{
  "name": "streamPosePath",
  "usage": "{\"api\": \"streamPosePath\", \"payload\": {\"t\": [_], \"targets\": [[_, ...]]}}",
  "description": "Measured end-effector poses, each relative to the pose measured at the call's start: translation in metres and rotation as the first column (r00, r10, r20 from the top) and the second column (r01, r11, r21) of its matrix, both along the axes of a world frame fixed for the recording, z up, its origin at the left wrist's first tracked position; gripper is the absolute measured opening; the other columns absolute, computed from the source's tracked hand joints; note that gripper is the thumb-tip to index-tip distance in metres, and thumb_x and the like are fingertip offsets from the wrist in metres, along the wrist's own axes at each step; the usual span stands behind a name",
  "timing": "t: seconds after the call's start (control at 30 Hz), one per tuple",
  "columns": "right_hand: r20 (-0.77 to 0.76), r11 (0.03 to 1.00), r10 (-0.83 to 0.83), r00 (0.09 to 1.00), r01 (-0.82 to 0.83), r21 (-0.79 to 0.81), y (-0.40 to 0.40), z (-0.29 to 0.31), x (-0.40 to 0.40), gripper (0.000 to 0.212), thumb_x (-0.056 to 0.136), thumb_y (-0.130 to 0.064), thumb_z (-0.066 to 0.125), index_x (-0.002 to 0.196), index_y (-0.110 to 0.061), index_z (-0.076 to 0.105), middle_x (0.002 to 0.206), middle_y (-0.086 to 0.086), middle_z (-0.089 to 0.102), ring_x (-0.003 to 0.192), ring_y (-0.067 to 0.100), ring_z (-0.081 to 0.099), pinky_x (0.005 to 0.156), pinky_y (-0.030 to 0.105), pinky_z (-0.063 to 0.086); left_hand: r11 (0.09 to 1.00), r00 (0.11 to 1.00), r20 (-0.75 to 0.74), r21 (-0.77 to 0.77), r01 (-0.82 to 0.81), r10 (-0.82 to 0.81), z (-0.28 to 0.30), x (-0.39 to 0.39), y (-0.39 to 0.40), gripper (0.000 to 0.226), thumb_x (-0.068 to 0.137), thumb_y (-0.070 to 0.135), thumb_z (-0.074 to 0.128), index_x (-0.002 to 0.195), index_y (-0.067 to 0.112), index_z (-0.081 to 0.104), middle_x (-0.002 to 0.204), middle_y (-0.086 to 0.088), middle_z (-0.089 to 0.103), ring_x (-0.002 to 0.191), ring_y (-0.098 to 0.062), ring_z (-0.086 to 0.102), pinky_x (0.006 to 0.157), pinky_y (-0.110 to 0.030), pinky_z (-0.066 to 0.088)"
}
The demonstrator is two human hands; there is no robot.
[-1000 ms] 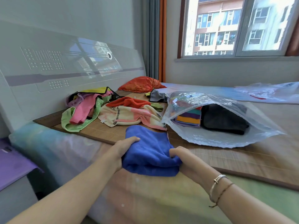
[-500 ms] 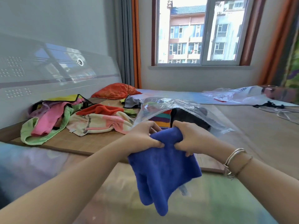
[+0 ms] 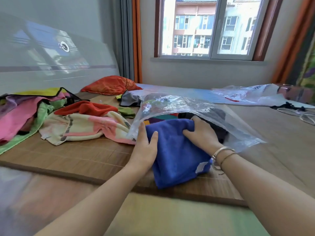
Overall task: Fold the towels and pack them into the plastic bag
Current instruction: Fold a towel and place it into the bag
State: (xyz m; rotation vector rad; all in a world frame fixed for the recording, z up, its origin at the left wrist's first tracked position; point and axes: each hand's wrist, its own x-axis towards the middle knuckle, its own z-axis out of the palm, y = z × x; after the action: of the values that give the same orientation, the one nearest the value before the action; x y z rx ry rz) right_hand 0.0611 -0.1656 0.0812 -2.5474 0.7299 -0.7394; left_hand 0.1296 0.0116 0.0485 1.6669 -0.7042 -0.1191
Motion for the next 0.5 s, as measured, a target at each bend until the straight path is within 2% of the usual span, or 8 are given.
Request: {"api": "streamPosePath", "payload": {"t": [0.07,0.17,0.23,0.27,0.33,0.4,0.47,0.5], "targets": [[0.025,0.999,-0.053,0.998,0.053,0.011,-0.005,0.004,0.026,0.022,0.088,-0.032,0.058,0.098,-0.013,0.061,0.106,0.014,0.066,0.102,0.033,0.060,0.072,0.033,0.037,1.000,0.998,0.058,0.004,0.027,-0.027,-0.003,0.003,0.001,0.066,0.103,0.029,0.039,0.154,0.028,-0.003,0.160,0.016,0.001,0.141,0.005,0.004,0.119,-0.021,0.005],[0.075,0.983,-0.106,0.992,0.092,0.161,-0.012,0.004,0.069,0.031,0.092,-0.032,0.053,0.104,-0.005,0.065,0.111,0.019,0.067,0.104,0.035,0.063,0.083,0.032,0.045,0.997,0.992,0.094,-0.002,0.079,-0.079,-0.003,0.001,0.005,0.066,0.103,0.026,0.039,0.153,0.033,-0.004,0.156,0.025,-0.002,0.140,0.011,0.001,0.114,-0.013,0.002],[0.182,0.947,-0.142,0.973,0.079,0.312,-0.011,0.000,0.090,0.039,0.086,-0.025,0.059,0.116,-0.001,0.056,0.118,0.024,0.060,0.101,0.038,0.063,0.086,0.041,0.052,0.997,0.988,0.136,0.026,0.071,-0.073,-0.001,-0.001,0.010,0.062,0.102,0.022,0.042,0.153,0.030,0.008,0.150,0.028,0.010,0.133,0.017,0.010,0.103,0.002,0.006],[0.192,0.926,-0.160,0.968,0.080,0.369,-0.007,-0.004,0.095,0.051,0.084,-0.022,0.062,0.126,0.002,0.044,0.125,0.026,0.051,0.103,0.040,0.061,0.088,0.045,0.052,0.999,0.984,0.175,0.045,0.030,-0.037,-0.002,0.000,0.013,0.055,0.101,0.020,0.046,0.150,0.028,0.024,0.146,0.024,0.024,0.125,0.020,0.023,0.096,0.008,0.013],[0.207,0.918,-0.139,0.968,0.047,0.395,0.005,-0.016,0.093,0.070,0.081,-0.018,0.069,0.133,0.003,0.026,0.132,0.025,0.035,0.103,0.038,0.056,0.090,0.039,0.049,0.995,0.968,0.237,0.027,-0.096,0.087,-0.004,0.002,0.022,0.031,0.095,0.016,0.056,0.125,0.023,0.053,0.121,0.013,0.054,0.089,0.016,0.051,0.078,0.002,0.035],[0.265,0.945,-0.035,0.964,-0.055,0.323,0.018,-0.031,0.081,0.073,0.079,-0.015,0.074,0.131,-0.003,0.025,0.132,0.017,0.029,0.093,0.024,0.048,0.082,0.020,0.039,0.964,0.920,0.294,-0.019,-0.265,0.259,-0.010,0.004,0.032,0.014,0.087,0.020,0.065,0.096,0.021,0.054,0.094,0.009,0.057,0.076,-0.002,0.054,0.067,-0.015,0.040],[0.236,0.983,0.112,0.965,-0.143,0.119,0.033,-0.045,0.067,0.066,0.080,-0.017,0.074,0.129,-0.009,0.030,0.135,0.010,0.026,0.093,0.018,0.047,0.075,0.013,0.032,0.911,0.833,0.388,-0.040,-0.411,0.393,-0.018,0.011,0.038,0.032,0.079,0.026,0.073,0.089,0.018,0.045,0.087,0.007,0.048,0.079,-0.013,0.049,0.069,-0.026,0.039],[0.180,0.986,0.168,0.969,-0.167,-0.018,0.037,-0.051,0.061,0.060,0.082,-0.020,0.072,0.128,-0.012,0.035,0.139,0.008,0.025,0.100,0.021,0.050,0.079,0.017,0.035,0.888,0.807,0.408,-0.025,-0.459,0.428,-0.020,0.017,0.039,0.039,0.076,0.029,0.076,0.091,0.017,0.042,0.089,0.006,0.046,0.082,-0.016,0.047,0.071,-0.030,0.039]]}}
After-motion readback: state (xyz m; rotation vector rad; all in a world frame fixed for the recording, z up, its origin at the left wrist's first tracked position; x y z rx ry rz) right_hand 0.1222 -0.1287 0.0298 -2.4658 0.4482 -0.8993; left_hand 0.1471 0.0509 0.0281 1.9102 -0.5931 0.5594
